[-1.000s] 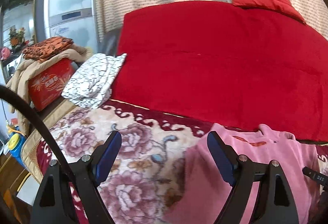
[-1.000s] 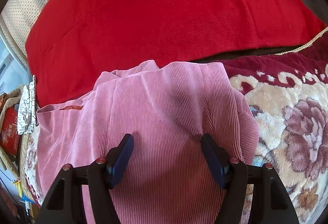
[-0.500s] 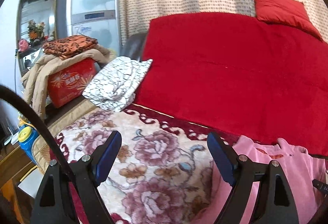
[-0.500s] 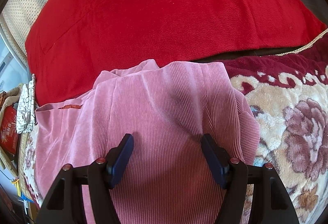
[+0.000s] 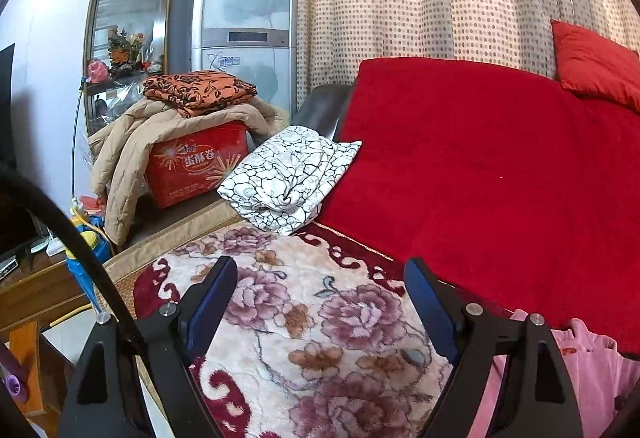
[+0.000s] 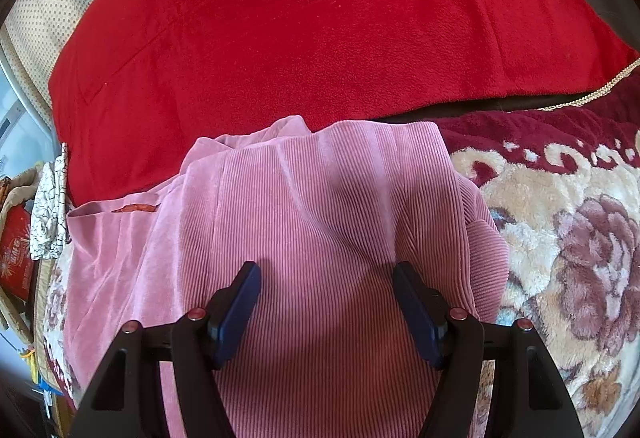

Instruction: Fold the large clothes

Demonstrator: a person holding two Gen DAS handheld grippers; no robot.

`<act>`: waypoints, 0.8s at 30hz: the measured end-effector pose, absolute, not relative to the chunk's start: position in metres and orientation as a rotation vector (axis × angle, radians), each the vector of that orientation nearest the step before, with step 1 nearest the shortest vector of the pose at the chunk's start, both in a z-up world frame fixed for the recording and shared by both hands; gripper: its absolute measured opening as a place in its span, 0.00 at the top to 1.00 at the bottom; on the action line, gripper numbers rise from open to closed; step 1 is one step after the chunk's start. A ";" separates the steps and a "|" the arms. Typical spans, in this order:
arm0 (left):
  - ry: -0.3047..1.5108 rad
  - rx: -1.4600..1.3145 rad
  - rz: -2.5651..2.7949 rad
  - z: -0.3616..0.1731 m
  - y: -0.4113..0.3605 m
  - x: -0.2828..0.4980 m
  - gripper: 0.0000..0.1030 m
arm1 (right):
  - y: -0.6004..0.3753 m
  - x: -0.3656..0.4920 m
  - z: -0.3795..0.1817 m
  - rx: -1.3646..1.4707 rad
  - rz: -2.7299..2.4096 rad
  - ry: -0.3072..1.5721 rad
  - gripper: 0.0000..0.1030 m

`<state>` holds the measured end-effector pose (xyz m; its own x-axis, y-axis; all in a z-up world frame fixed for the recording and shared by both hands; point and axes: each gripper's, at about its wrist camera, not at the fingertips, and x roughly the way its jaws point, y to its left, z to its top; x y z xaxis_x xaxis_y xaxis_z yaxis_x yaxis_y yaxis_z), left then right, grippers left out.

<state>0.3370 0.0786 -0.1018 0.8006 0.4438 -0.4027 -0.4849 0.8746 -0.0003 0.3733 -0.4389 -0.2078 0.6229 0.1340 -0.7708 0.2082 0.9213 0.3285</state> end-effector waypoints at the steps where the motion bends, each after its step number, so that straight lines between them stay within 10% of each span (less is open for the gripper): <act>1: 0.409 -0.104 0.495 -0.102 0.079 0.337 0.17 | -0.439 0.373 -0.208 0.411 -0.045 0.904 0.30; 24: 0.686 -0.037 0.090 -0.171 0.003 0.403 0.16 | -0.451 0.373 -0.194 0.475 -0.032 0.859 0.30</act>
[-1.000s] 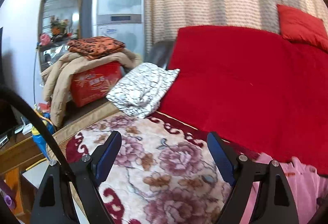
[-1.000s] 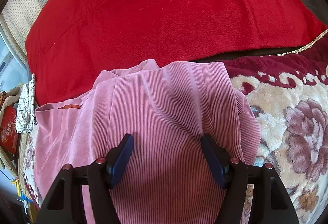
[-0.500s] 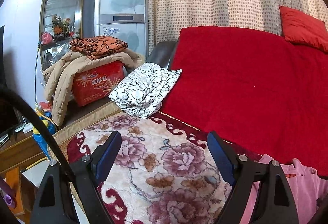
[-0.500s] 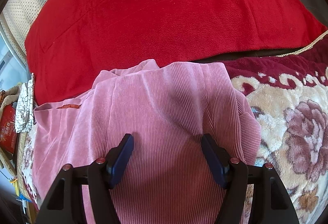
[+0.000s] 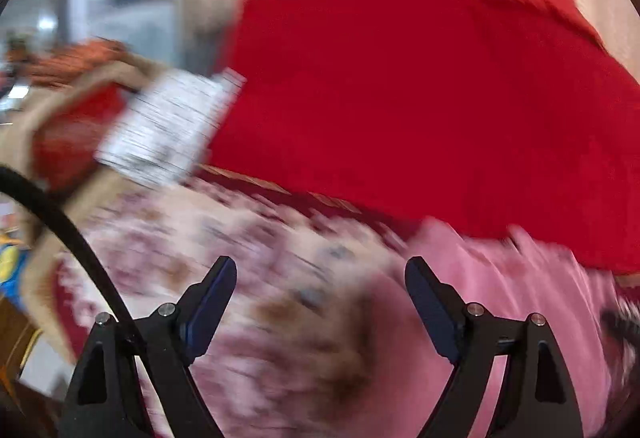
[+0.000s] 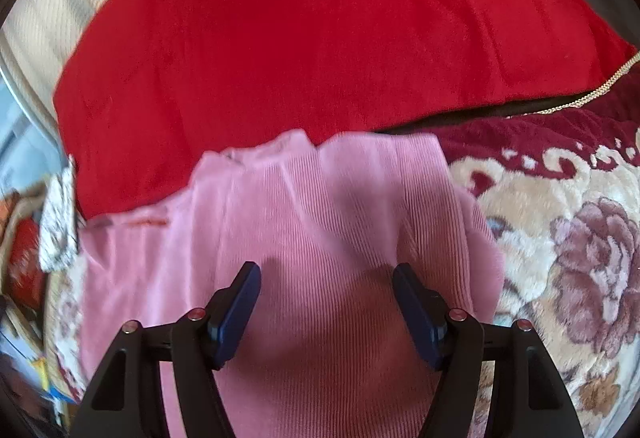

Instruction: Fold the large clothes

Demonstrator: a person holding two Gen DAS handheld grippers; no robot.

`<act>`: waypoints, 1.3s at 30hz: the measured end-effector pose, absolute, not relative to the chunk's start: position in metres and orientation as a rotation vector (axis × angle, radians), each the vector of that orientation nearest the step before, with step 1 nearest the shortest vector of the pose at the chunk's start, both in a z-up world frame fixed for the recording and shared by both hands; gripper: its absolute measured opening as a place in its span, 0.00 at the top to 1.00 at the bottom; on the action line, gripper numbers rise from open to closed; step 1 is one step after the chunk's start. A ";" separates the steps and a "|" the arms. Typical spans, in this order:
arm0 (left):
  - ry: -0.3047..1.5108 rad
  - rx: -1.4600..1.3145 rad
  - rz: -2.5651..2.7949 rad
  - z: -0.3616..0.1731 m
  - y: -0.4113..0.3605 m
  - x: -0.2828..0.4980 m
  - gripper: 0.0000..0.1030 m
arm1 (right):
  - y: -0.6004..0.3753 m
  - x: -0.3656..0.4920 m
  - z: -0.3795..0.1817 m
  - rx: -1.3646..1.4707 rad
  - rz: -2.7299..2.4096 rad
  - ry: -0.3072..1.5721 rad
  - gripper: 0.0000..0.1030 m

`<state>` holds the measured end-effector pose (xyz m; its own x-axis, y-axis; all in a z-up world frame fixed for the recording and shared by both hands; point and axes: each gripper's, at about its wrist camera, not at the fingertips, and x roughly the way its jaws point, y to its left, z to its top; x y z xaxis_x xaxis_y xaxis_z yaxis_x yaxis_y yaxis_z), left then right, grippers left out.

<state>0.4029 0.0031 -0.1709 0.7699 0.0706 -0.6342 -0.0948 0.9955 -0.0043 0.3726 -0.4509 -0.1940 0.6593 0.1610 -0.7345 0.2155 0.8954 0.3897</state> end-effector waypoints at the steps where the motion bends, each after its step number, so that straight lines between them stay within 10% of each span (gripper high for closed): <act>1: 0.733 -0.027 0.050 -0.184 -0.007 0.414 0.16 | -0.456 0.373 -0.191 0.494 -0.036 0.844 0.30; 13: 1.009 -0.017 0.009 -0.274 -0.040 0.496 0.11 | -0.498 0.409 -0.218 0.627 -0.087 0.856 0.30; 30: 0.938 0.064 -0.006 -0.233 -0.056 0.437 0.11 | -0.450 0.328 -0.168 0.480 0.023 0.865 0.30; 39: 1.066 -0.083 -0.023 -0.262 -0.031 0.434 0.11 | -0.442 0.296 -0.207 0.482 0.028 1.028 0.47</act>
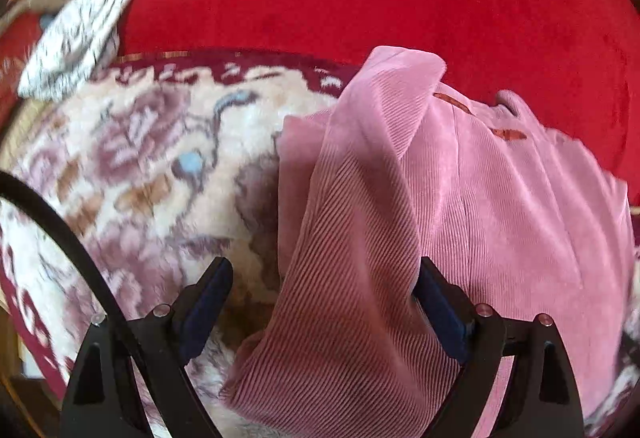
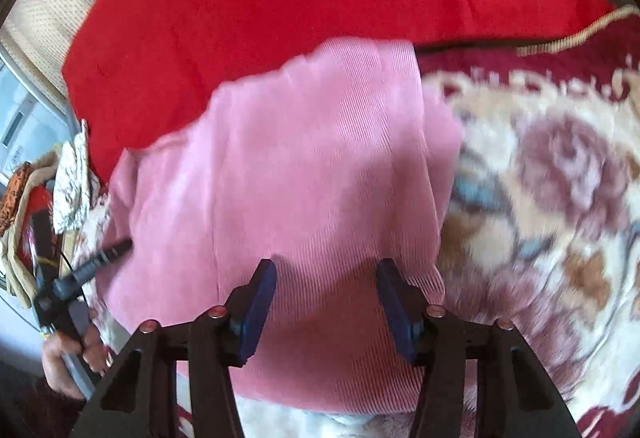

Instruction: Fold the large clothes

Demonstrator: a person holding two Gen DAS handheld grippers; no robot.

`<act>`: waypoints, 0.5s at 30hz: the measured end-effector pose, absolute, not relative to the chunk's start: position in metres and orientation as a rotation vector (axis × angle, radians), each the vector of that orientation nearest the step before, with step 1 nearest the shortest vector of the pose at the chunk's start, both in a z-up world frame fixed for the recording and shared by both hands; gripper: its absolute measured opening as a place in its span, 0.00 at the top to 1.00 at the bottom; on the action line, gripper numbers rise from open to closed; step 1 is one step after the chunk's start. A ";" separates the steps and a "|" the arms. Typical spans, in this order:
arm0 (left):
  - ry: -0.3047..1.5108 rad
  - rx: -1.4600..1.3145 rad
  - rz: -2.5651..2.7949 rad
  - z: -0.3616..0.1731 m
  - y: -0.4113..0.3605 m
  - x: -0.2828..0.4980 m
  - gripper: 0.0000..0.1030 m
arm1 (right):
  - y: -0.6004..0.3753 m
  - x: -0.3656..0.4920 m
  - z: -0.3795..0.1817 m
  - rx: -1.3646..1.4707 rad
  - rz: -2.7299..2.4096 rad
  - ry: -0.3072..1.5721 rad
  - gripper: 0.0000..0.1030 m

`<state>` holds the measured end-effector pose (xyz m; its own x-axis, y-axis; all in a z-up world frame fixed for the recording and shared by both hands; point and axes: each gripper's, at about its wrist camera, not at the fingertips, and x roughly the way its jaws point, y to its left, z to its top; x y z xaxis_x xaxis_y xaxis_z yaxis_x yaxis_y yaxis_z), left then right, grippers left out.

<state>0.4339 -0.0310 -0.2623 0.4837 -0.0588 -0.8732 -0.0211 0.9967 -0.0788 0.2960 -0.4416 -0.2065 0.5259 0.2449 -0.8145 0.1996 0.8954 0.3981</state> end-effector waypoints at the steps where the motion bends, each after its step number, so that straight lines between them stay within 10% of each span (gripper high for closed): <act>1: 1.063 -0.101 -0.022 -0.260 -0.028 0.432 0.11 | -0.442 0.294 -0.206 0.484 0.027 1.020 0.47; 15: 0.928 -0.214 0.072 -0.244 0.028 0.416 0.19 | -0.407 0.280 -0.198 0.451 0.135 0.947 0.46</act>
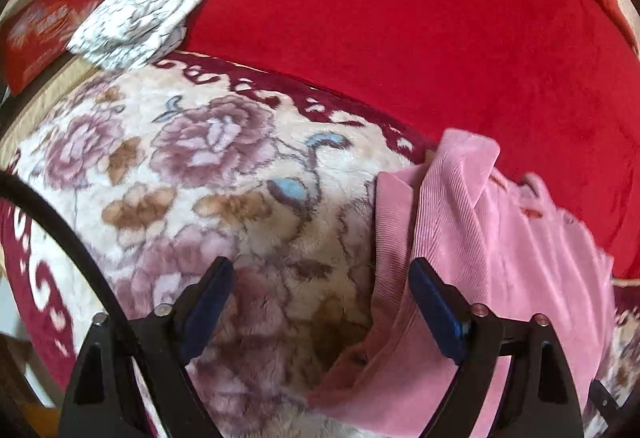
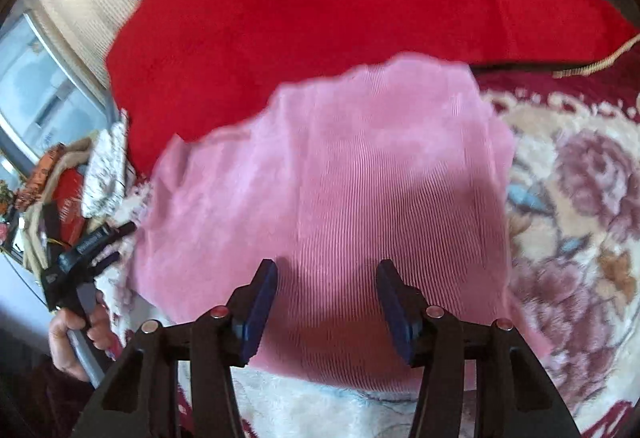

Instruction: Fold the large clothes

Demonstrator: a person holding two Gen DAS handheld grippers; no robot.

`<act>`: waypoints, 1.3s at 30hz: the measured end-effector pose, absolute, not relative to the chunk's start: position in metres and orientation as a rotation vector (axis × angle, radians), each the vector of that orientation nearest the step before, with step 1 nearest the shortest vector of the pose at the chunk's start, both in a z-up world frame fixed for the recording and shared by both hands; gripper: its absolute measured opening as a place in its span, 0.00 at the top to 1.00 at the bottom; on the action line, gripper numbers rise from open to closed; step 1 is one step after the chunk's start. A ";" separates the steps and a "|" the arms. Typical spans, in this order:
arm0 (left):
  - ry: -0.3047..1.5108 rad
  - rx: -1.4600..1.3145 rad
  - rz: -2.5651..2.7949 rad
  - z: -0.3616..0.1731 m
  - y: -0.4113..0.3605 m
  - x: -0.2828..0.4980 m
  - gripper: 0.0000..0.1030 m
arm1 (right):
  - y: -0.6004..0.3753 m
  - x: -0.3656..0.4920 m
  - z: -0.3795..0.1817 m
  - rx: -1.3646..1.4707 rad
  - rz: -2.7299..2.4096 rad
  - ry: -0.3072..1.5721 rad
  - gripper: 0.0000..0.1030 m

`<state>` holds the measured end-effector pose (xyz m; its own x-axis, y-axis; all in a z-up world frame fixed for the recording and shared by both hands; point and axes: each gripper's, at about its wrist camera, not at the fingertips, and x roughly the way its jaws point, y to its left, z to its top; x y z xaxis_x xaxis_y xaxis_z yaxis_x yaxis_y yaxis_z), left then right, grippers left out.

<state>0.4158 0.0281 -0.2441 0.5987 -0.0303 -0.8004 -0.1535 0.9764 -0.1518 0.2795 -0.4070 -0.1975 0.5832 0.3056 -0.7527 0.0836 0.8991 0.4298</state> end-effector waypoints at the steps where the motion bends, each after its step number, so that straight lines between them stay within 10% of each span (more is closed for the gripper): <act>1: 0.933 -0.185 0.061 -0.247 0.026 0.422 0.26 | -0.406 0.284 -0.205 0.456 0.130 0.970 0.46; 12: 0.992 -0.091 0.200 -0.265 0.027 0.455 0.43 | -0.413 0.287 -0.194 0.528 0.161 0.838 0.46; 39: 0.910 -0.083 0.060 -0.233 -0.001 0.424 0.34 | -0.434 0.297 -0.208 0.697 0.248 0.883 0.45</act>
<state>0.4239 -0.0006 -0.2327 0.6122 0.0165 -0.7905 -0.0874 0.9951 -0.0468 0.2975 -0.4344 -0.2077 0.6243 0.4714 -0.6230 0.0786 0.7555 0.6504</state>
